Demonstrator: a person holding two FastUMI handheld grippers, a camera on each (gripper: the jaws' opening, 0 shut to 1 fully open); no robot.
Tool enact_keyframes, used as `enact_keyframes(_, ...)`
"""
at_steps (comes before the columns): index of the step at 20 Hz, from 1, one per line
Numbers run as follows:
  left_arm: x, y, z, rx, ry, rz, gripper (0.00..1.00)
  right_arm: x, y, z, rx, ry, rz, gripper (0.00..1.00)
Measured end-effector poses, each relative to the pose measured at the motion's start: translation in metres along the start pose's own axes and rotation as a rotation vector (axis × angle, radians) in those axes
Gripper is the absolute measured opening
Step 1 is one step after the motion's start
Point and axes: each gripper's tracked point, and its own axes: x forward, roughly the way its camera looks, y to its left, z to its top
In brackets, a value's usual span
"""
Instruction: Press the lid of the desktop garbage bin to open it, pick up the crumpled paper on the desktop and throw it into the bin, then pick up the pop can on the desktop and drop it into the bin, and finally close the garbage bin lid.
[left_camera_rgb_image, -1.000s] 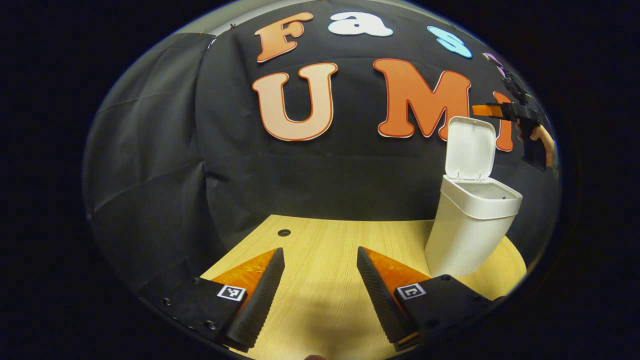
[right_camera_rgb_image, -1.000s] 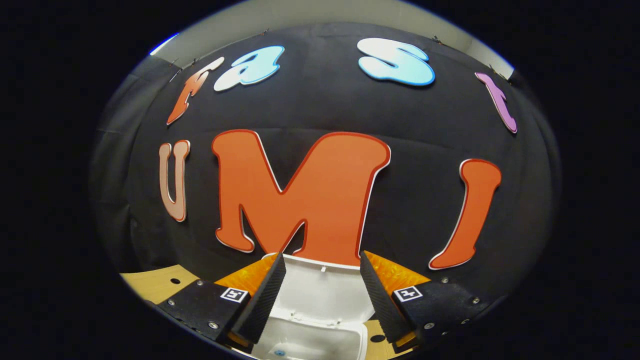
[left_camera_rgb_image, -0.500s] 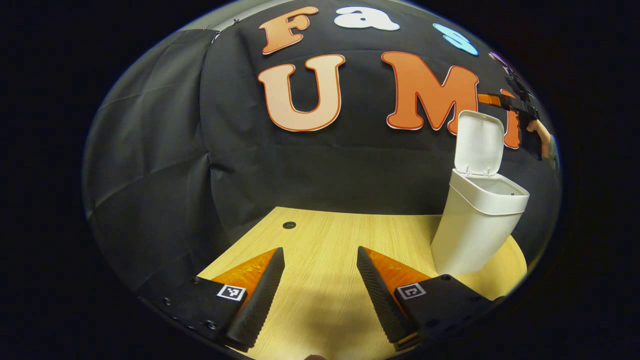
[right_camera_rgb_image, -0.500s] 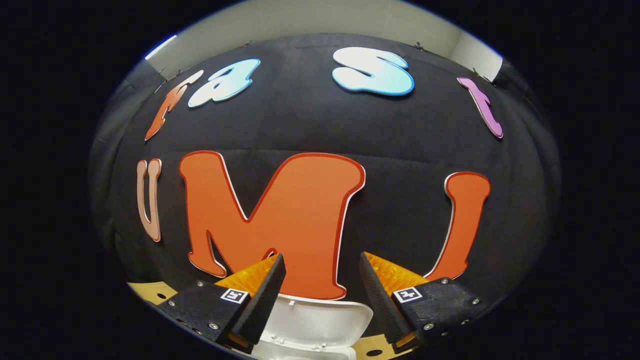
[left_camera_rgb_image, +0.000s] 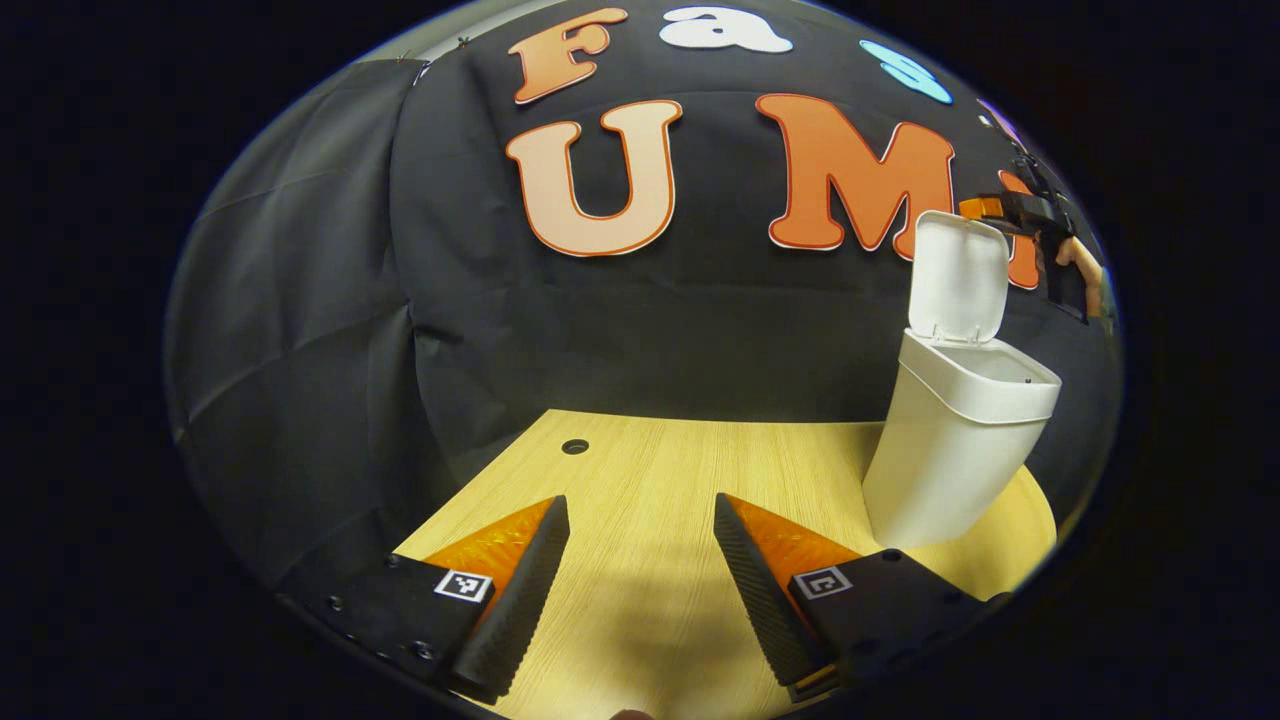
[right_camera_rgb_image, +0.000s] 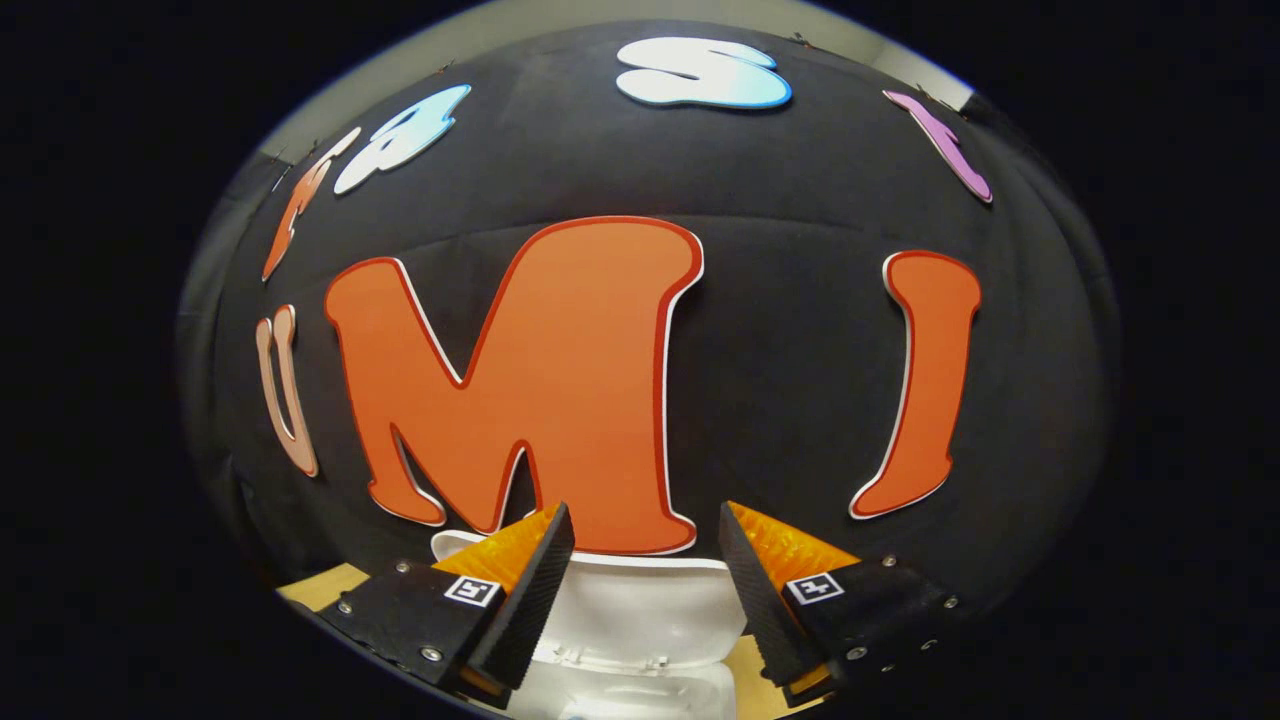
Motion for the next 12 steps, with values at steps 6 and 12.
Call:
enact_keyframes(6, -0.008, -0.005, 0.001, -0.008, -0.004, -0.027, 0.94, -0.021, 0.002, -0.007, -0.018, 0.067, 0.032, 0.87)
enact_keyframes(12, -0.022, -0.003, -0.003, 0.003, -0.004, -0.026, 0.94, -0.055, 0.015, -0.052, -0.100, 0.244, 0.091, 0.87)
